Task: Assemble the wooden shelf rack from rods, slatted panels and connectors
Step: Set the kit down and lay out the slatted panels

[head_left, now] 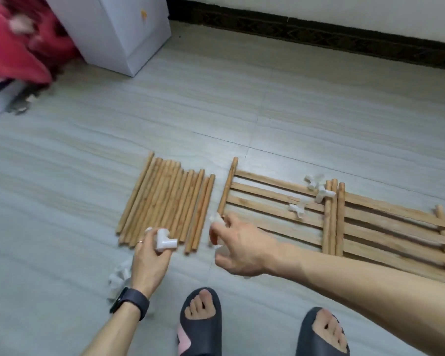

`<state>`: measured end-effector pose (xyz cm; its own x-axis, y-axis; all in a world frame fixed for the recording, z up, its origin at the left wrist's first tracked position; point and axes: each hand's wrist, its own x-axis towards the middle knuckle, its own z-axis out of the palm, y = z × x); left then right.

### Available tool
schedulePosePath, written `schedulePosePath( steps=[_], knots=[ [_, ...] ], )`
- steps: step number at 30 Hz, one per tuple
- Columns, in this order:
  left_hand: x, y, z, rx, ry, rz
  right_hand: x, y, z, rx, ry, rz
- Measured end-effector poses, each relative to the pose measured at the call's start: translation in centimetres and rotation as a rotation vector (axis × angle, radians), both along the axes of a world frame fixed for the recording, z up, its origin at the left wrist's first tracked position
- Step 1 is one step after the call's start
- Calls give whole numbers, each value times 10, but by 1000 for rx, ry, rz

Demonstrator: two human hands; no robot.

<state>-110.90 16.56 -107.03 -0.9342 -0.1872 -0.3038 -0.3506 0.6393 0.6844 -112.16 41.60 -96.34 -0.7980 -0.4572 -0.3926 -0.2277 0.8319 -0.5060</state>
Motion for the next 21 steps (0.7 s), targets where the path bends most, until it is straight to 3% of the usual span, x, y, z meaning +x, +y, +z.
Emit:
schedulePosePath(
  steps=[6,16,21],
  knots=[
    [74,-86,-5,-11,-62,330,-5,-88,-40,-28,-227,-21],
    [79,-132,-36,-228,-235,286,48,-154,-136,-201,-391,-352],
    [71,-110,-51,-227,-285,123,55,-169,-151,-234,-360,-386]
  ],
)
